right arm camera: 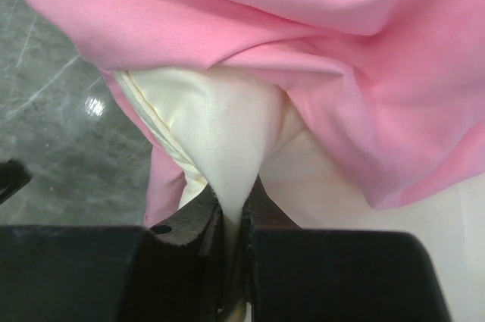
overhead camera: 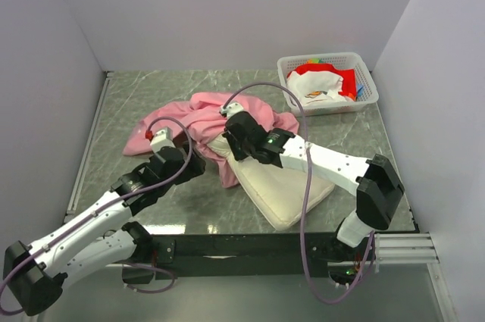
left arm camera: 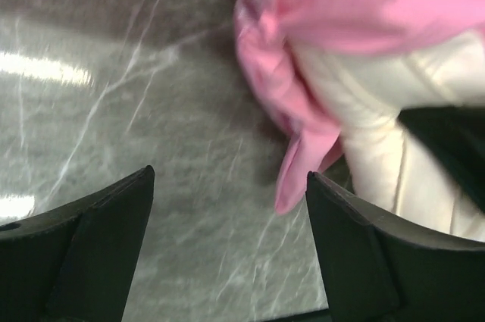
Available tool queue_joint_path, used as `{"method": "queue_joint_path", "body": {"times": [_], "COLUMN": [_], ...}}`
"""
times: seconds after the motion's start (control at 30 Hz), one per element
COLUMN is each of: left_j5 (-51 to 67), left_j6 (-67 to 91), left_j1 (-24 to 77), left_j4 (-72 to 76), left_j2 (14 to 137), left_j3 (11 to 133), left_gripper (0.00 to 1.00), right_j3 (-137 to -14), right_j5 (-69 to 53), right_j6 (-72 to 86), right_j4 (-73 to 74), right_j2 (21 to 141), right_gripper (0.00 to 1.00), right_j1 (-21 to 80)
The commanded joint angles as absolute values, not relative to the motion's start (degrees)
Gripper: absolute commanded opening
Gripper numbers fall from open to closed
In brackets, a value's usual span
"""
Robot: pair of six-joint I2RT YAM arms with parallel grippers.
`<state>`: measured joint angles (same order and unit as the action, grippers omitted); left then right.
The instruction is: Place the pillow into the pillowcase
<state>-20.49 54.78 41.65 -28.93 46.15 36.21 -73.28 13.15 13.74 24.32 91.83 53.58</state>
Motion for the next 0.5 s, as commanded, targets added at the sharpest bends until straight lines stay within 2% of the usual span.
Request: {"method": "queue_joint_path", "body": {"times": [0.0, 0.27, 0.3, 0.33, 0.43, 0.47], "left_j5": [-24.43, -25.93, -25.75, -25.32, -20.77, -18.83], "left_j6": [51.16, 45.71, 44.49, 43.95, 41.75, 40.97], "left_j1": [40.96, 38.67, 38.50, 38.58, 38.67, 38.76], "left_j4": [-17.94, -11.51, -12.12, -12.30, -12.92, -12.66], "left_j2": [52.61, 65.56, 67.31, 67.93, 67.68, 67.15], "left_j3": [38.84, 48.59, 49.65, 51.57, 54.48, 55.19], "left_gripper": [0.85, 0.67, 0.60, 0.39, 0.01, 0.01], "right_j3": [-76.81, -81.21, -81.47, -82.34, -85.24, -86.21], "right_j5": [10.55, 7.65, 7.39, 7.73, 10.27, 12.63], "right_j6": [15.20, 16.17, 16.43, 16.70, 18.19, 18.80], "right_j4": [22.67, 25.49, 25.49, 25.75, 27.68, 29.25], "right_j2": [86.57, 84.99, 84.99, 84.99, 85.69, 86.30], "right_gripper": [0.00, 0.00, 0.00, 0.00, 0.00, 0.00], "right_j1": [53.00, 50.45, 49.75, 49.57, 48.78, 48.69]}}
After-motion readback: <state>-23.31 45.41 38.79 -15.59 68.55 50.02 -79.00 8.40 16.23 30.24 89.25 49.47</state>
